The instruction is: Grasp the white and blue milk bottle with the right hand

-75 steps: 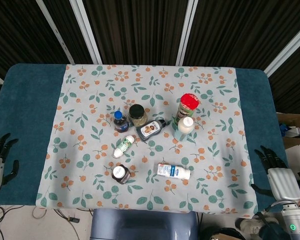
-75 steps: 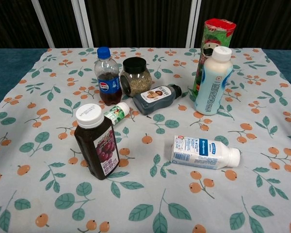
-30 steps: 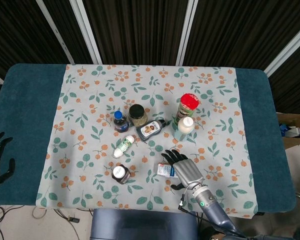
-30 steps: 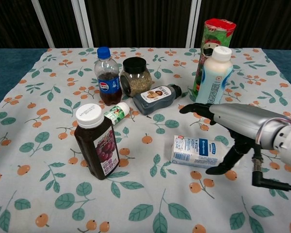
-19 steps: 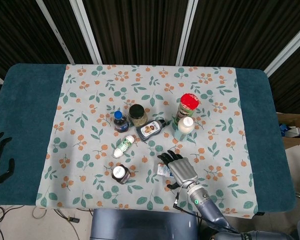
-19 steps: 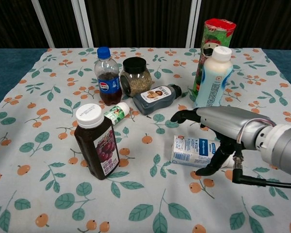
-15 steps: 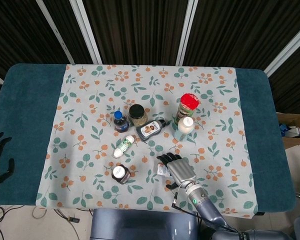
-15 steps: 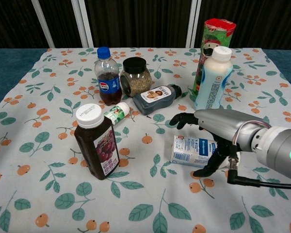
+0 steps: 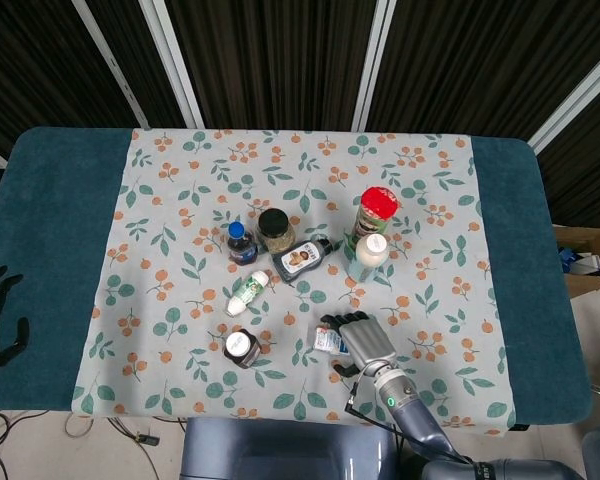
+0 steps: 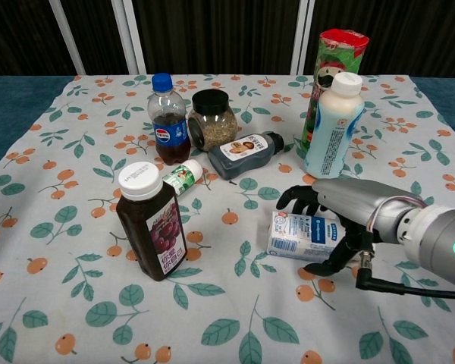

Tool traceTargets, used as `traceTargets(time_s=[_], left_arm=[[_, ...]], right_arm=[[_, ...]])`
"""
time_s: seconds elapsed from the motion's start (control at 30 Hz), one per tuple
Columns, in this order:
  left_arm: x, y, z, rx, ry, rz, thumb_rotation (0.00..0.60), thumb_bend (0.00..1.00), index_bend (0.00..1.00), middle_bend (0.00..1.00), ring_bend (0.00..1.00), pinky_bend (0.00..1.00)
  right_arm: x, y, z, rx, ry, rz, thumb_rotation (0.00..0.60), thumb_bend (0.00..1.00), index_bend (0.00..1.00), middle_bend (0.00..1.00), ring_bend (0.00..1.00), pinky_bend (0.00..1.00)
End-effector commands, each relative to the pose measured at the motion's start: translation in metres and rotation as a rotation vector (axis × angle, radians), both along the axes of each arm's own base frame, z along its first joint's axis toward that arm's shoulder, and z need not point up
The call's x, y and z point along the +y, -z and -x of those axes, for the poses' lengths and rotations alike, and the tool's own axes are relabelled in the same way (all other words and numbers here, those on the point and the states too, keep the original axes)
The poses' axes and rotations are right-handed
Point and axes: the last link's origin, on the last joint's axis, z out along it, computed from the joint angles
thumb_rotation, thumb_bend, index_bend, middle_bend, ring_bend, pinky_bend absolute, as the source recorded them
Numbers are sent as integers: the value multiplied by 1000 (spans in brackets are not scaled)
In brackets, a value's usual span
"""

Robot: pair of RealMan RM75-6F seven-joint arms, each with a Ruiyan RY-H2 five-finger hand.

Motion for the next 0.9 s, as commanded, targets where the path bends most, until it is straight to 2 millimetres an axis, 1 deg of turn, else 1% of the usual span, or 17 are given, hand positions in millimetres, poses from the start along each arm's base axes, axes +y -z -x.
traceTargets(time_s=[0.03, 0.13, 0.2, 0.37, 0.53, 0.67, 0.77, 0.83, 0.9], left_arm=[[0, 0, 0, 0, -1, 0, 600, 503, 151, 62, 92, 44], [0, 0, 0, -1, -1, 0, 600, 503, 151, 62, 92, 44], [0, 0, 0, -4, -4, 2, 600, 503, 151, 62, 92, 46], [0, 0, 0, -5, -5, 6, 600, 503, 151, 61, 93, 47], [0, 0, 0, -6, -6, 6, 600, 503, 151, 62, 93, 47], [0, 0, 0, -5, -5, 7, 600, 503, 151, 61, 93, 47], [0, 0, 0, -5, -4, 6, 600, 503, 151, 61, 93, 47], [-1, 0, 0, -5, -4, 6, 600, 503, 151, 61, 93, 47], [-1, 0, -1, -4, -3, 6, 600, 503, 151, 61, 93, 47]], right_arm=[[0, 0, 0, -3, 5, 0, 600, 346, 257, 335, 290, 206], [-1, -1, 0, -6, 5, 7, 600, 394, 300, 387, 330, 234], [-1, -2, -1, -15, 14, 16, 600, 405, 321, 412, 348, 244], [-2, -4, -1, -28, 22, 38, 600, 414, 339, 425, 365, 246], [-4, -12, -2, -46, 20, 45, 600, 423, 354, 440, 384, 246], [-5, -24, -2, -62, 16, 46, 600, 422, 359, 442, 386, 246], [-6, -37, -2, -93, 28, 36, 600, 423, 359, 443, 391, 246], [-9, -47, -2, -123, 46, 29, 600, 423, 359, 443, 394, 246], [-14, -63, -1, -163, 65, 20, 600, 422, 359, 443, 394, 246]])
